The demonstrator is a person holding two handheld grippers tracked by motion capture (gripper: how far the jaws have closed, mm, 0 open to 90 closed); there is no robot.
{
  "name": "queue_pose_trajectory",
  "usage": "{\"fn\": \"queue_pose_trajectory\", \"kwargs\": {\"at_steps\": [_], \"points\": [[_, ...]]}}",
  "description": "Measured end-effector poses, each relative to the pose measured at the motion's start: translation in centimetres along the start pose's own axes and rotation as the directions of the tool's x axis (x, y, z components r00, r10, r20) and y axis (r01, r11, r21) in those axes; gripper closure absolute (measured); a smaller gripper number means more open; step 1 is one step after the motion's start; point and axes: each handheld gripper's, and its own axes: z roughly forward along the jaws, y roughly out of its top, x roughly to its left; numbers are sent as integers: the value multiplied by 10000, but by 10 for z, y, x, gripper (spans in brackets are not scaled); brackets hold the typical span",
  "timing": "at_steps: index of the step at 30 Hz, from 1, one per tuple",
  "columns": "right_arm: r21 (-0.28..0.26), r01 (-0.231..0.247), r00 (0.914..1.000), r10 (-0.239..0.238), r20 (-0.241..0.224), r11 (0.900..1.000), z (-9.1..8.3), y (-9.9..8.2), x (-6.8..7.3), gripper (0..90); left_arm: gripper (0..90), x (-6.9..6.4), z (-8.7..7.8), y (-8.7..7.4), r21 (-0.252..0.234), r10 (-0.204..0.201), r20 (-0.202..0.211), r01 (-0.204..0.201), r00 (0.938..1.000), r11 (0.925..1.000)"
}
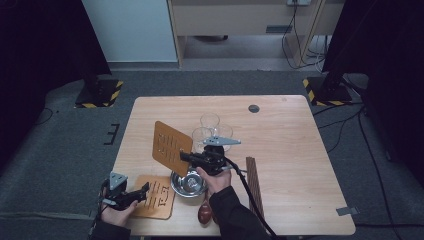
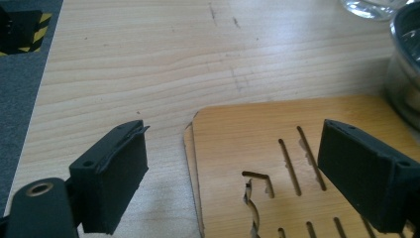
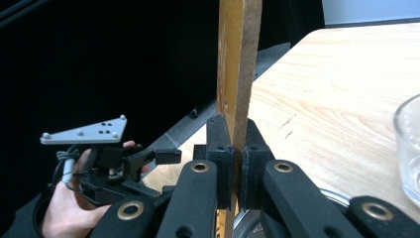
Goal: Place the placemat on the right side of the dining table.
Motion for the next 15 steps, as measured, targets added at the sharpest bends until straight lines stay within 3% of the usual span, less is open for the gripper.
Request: {"fn": "queue_pose_trajectory", "kwargs": {"at_steps": [15], "points": [[-377, -89, 9998, 97, 196, 9992, -18, 8, -10, 871, 96, 2, 14, -5, 573, 351, -66, -346, 9994, 9978]]}}
